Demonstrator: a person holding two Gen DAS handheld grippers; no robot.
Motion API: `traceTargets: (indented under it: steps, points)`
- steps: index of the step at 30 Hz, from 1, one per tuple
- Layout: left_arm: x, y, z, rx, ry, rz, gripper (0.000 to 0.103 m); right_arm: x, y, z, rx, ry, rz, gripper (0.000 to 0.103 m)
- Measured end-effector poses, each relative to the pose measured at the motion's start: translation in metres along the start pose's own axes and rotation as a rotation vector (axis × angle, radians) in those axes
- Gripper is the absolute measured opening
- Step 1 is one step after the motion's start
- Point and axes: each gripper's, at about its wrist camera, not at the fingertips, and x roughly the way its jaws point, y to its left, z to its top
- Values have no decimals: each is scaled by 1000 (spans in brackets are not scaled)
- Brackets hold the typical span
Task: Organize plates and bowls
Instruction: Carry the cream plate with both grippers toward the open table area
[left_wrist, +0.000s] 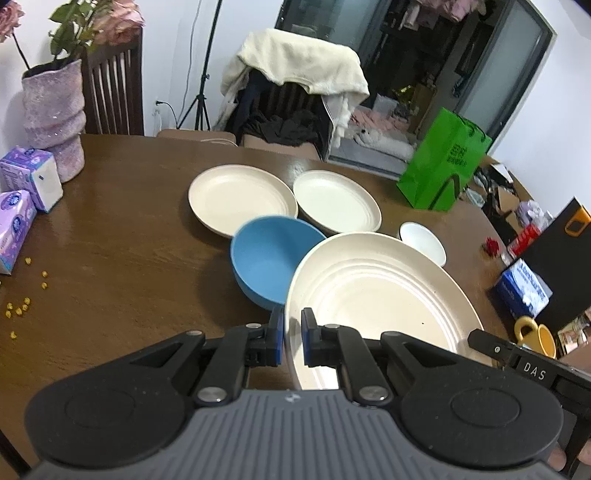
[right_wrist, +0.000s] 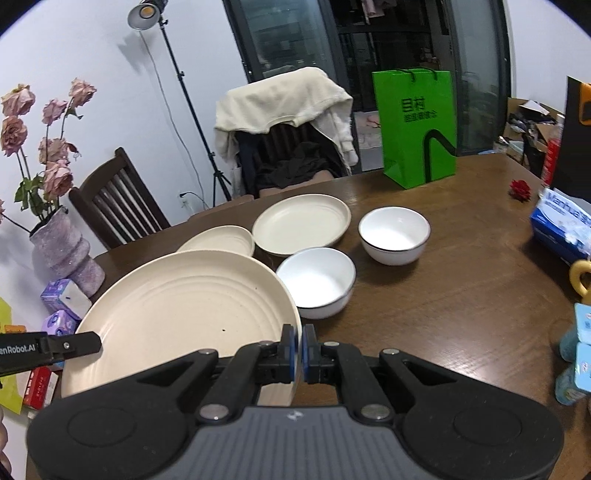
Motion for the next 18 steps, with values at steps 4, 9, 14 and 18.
traceTargets:
  steps: [4,9,14,18]
  points:
    - [6,-6,-11,13,25,-5,10,-4,-12,-11,9,6,-20,4]
    - [16,-13,-23,37,52,-7,10,-4,-24,-25,24,21,-40,4]
    - [25,-17,-35,54,78,-10,10,-3,-36,-39,30,32,-56,4]
    - [32,-20,-46,68,96,-11,10,0,-43,-51,33,49,-71,4]
